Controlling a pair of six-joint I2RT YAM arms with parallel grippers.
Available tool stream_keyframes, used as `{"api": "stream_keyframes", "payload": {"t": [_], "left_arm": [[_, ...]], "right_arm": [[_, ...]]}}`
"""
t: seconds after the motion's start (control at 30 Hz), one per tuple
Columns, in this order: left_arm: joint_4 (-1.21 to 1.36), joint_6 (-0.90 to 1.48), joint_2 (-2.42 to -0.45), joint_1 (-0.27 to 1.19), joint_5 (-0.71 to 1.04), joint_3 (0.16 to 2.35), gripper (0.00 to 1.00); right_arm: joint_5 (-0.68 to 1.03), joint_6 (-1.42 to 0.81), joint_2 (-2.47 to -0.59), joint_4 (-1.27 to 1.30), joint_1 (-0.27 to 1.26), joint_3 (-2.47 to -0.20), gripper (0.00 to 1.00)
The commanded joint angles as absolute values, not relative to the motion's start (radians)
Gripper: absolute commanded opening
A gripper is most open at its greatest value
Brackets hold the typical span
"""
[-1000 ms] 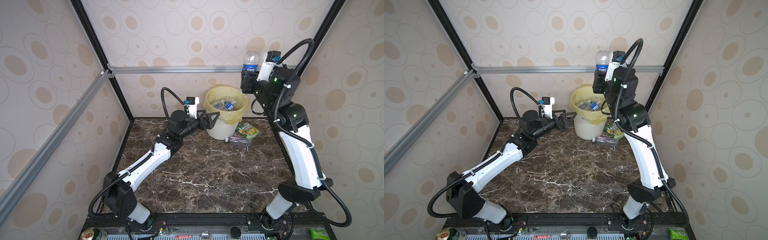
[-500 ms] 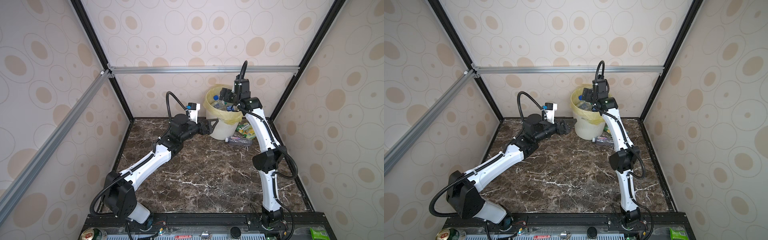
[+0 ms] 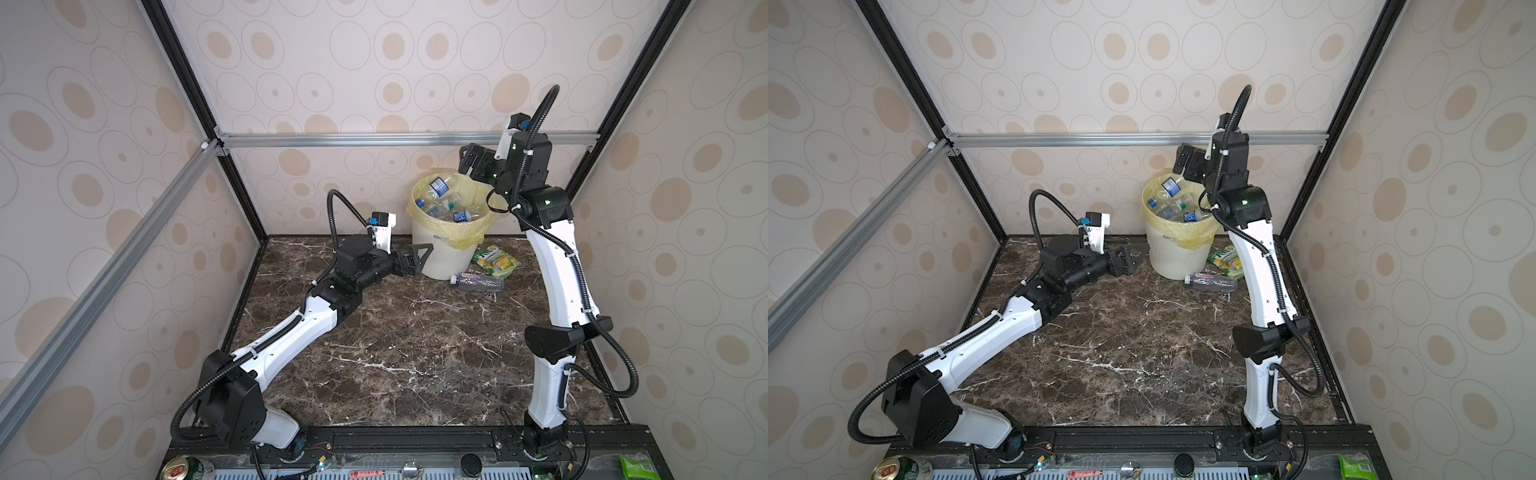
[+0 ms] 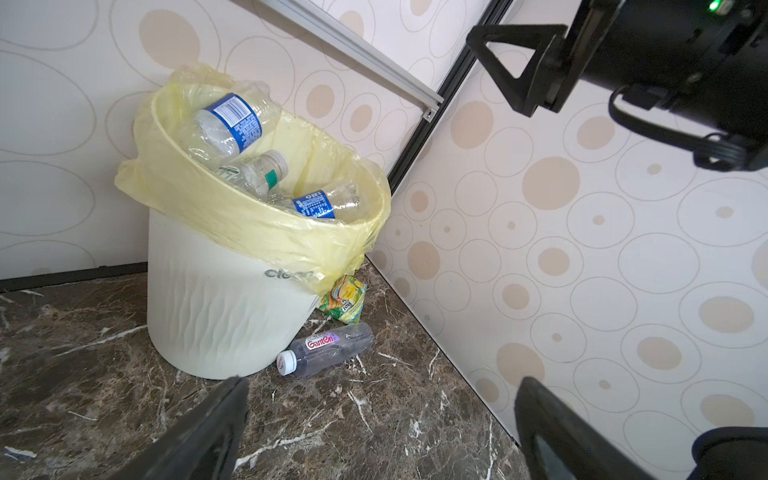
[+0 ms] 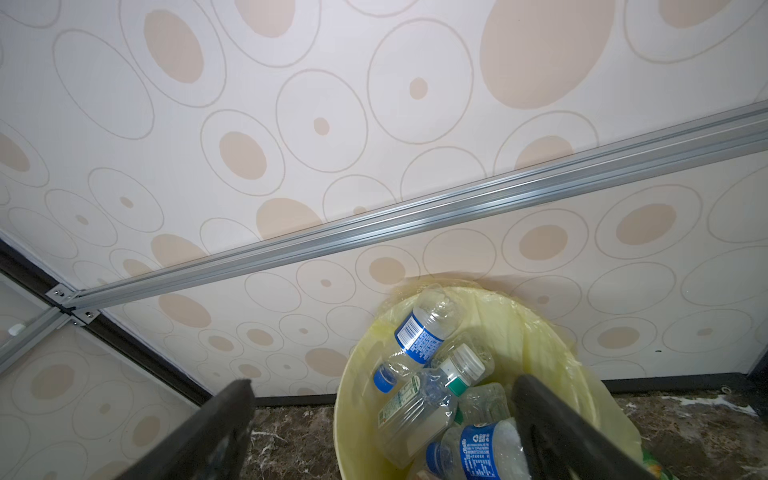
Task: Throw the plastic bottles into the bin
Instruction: 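Release the Pepsi bottle into the bin with the right gripper, then lower the right gripper onto the Ganten bottle beside the bin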
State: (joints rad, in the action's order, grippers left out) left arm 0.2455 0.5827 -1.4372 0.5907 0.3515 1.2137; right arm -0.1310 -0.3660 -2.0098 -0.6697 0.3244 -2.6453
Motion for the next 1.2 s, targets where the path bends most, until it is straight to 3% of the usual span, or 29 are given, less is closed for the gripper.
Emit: {"api": "stream_keyframes", "payload": {"t": [0.0,0.37,0.67,0.87,1.17], "left_arm": [[0.257,0.601,-1.410,0.584,0.351,1.205,0.99],[0.276,0.630,-1.422,0.608,0.365,1.158,0.99],[0.382,0.690,-1.477,0.652,0.380,1.090,0.99],[0.416,0.724,-1.559,0.684,0.383,1.073,0.99],[0.406,0.776,-1.670,0.693,0.413,1.100,0.99]], "right_arm": [[-0.156,-0.340,-1.968,-0.722,0.324,-2.568,1.00],[-0.243,-0.318,-1.623,-0.628,0.286,-1.962,1.00],[-0.173,-0.417,-1.411,-0.519,0.103,-1.471,1.00],[-0.101,-0.453,-1.455,-0.500,0.010,-1.345,1.00],[0.089,-0.528,-1.687,-0.414,-0.068,-1.356,1.00]]}}
